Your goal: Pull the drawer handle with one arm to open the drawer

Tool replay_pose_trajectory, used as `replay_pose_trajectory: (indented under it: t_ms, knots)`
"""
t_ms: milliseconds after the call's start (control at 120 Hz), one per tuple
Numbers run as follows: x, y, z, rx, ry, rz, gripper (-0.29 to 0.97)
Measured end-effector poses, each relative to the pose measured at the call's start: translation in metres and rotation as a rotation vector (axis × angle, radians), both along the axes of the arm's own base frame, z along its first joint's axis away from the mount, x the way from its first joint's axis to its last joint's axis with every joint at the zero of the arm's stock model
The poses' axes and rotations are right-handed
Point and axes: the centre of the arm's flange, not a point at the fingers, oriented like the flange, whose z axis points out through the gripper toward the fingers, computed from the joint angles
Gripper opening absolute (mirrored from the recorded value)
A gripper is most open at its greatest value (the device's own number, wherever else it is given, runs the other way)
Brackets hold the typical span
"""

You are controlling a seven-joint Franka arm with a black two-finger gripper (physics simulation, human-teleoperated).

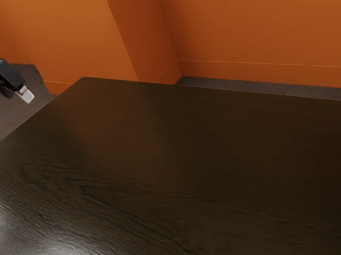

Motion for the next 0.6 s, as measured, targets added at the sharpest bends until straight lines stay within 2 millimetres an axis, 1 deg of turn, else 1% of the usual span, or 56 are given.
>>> replay_pose_trajectory:
  t_ms: [25, 50, 75, 108, 133, 158, 192, 217, 242, 275, 308, 383, 417, 442, 467, 492, 558, 600]
  knots:
    - [0.010, -0.007, -0.007, 0.001, 0.014, -0.033, 0.68]
    - [0.022, -0.022, -0.014, 0.009, 0.029, -0.080, 0.68]
    - [0.036, -0.047, -0.018, 0.021, 0.041, -0.144, 0.68]
    - [0.053, -0.091, -0.020, 0.039, 0.050, -0.244, 0.68]
    - [0.062, -0.123, -0.021, 0.055, 0.054, -0.322, 0.68]
    - [0.068, -0.151, -0.022, 0.073, 0.059, -0.397, 0.68]
    - [0.072, -0.179, -0.023, 0.095, 0.064, -0.491, 0.68]
    - [0.073, -0.192, -0.023, 0.110, 0.065, -0.551, 0.68]
    - [0.074, -0.199, -0.023, 0.124, 0.065, -0.604, 0.68]
    - [0.072, -0.200, -0.023, 0.140, 0.065, -0.661, 0.68]
    - [0.069, -0.194, -0.021, 0.149, 0.067, -0.705, 0.68]
    - [0.063, -0.174, -0.020, 0.170, 0.070, -0.809, 0.68]
    - [0.062, -0.172, -0.020, 0.179, 0.070, -0.868, 0.68]
    - [0.061, -0.174, -0.020, 0.185, 0.068, -0.921, 0.68]
    - [0.062, -0.181, -0.019, 0.192, 0.063, -0.982, 0.68]
    - [0.059, -0.192, -0.014, 0.204, 0.050, -1.049, 0.68]
    - [0.041, -0.234, 0.011, 0.246, -0.008, -1.241, 0.68]
    - [0.032, -0.262, 0.018, 0.262, -0.032, -1.362, 0.68]
